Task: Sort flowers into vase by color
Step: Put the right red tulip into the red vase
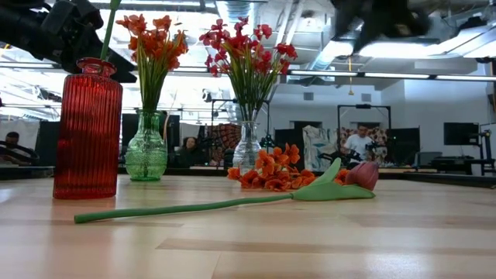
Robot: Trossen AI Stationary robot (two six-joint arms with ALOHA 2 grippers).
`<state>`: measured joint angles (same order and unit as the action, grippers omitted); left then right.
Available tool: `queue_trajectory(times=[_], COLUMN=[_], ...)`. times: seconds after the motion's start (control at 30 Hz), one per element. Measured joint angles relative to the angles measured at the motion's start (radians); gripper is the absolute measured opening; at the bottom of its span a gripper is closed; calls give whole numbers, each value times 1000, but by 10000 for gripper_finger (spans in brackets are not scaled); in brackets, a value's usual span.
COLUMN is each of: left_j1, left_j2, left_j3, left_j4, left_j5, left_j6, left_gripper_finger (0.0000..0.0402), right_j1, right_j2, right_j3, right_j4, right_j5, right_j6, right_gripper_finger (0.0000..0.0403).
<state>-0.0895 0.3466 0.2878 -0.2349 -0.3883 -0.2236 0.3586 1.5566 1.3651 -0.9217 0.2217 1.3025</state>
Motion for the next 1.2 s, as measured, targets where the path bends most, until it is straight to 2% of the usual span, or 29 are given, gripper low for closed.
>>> queue_trajectory(times=[0.27, 0.43, 0.73, 0.9, 1.2], left_j1=[0, 0, 0, 0, 0], left_j2=[0, 0, 0, 0, 0], left_j3=[0, 0, 0, 0, 0], left_j4=[0, 0, 0, 0, 0], left_j5=[-1, -1, -2, -2, -4], left_j6=[20, 20, 20, 19, 19], left_gripper_finger=[203, 203, 203, 203, 203], right_j1=[71, 119, 164, 202, 277], right_j2=[107, 170, 172, 72, -92], right_j3=[0, 0, -70, -187, -434], right_j4=[-407, -531, -541, -530, -339], right_j5=[-62, -102, -175, -206, -234], right_j6=[237, 271, 264, 340, 504], right_gripper_finger=[166, 166, 166, 166, 166])
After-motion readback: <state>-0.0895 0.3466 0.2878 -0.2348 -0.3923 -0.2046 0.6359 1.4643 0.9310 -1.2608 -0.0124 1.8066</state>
